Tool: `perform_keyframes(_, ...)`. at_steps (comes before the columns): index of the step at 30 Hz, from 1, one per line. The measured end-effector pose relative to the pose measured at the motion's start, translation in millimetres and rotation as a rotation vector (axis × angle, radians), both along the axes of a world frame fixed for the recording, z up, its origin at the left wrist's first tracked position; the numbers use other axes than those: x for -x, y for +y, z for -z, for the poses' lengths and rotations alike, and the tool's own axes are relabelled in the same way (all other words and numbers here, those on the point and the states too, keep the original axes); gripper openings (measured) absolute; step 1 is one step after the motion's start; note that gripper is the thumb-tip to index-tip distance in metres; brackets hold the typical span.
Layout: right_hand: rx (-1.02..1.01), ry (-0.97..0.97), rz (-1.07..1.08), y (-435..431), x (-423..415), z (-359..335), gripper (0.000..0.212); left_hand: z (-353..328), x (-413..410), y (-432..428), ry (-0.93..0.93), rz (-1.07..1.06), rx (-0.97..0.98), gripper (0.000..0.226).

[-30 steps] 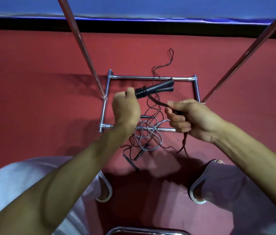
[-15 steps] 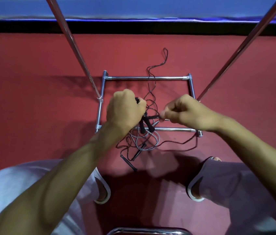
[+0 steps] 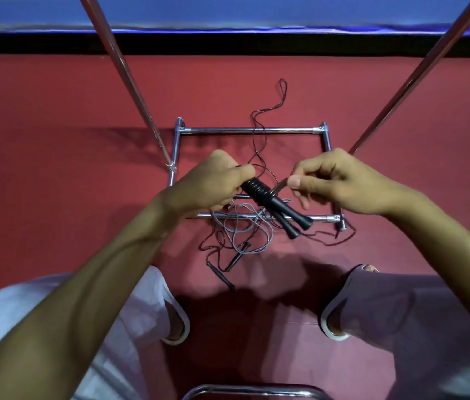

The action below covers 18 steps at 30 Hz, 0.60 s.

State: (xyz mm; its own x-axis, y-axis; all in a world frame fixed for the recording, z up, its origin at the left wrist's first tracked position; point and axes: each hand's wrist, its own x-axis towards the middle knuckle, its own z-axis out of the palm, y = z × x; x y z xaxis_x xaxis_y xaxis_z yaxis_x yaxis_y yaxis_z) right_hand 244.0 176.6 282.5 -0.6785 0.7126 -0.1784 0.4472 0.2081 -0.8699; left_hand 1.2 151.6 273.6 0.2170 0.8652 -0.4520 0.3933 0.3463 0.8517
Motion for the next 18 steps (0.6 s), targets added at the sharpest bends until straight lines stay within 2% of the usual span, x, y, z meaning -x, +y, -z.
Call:
perform_keyframes(4,0.483,0.277,0.106,-11,15,5,0.031,-6,-6,-8,-0.168,-0.012,-0.091,0.039)
perform_keyframes(6,0.709,0.394,0.16,-16,23,6,0.028,-3,-9,-14,-0.136,-0.041,-0.165,0.043)
perform_keyframes(7,0.744,0.41,0.173,-16,25,7,0.025,-1,-10,-17,-0.084,-0.047,-0.233,0.045)
perform_keyframes(10,0.652,0.374,0.216,-9,25,10,0.032,5,-13,-23,0.117,-0.037,-0.47,0.048)
perform_keyframes(12,0.573,0.336,0.269,-6,24,9,0.037,10,-18,-27,0.161,-0.031,-0.556,0.048)
perform_keyframes(18,0.22,0.142,0.317,-1,23,0,0.045,15,-20,-27,0.194,-0.035,-0.595,0.048)
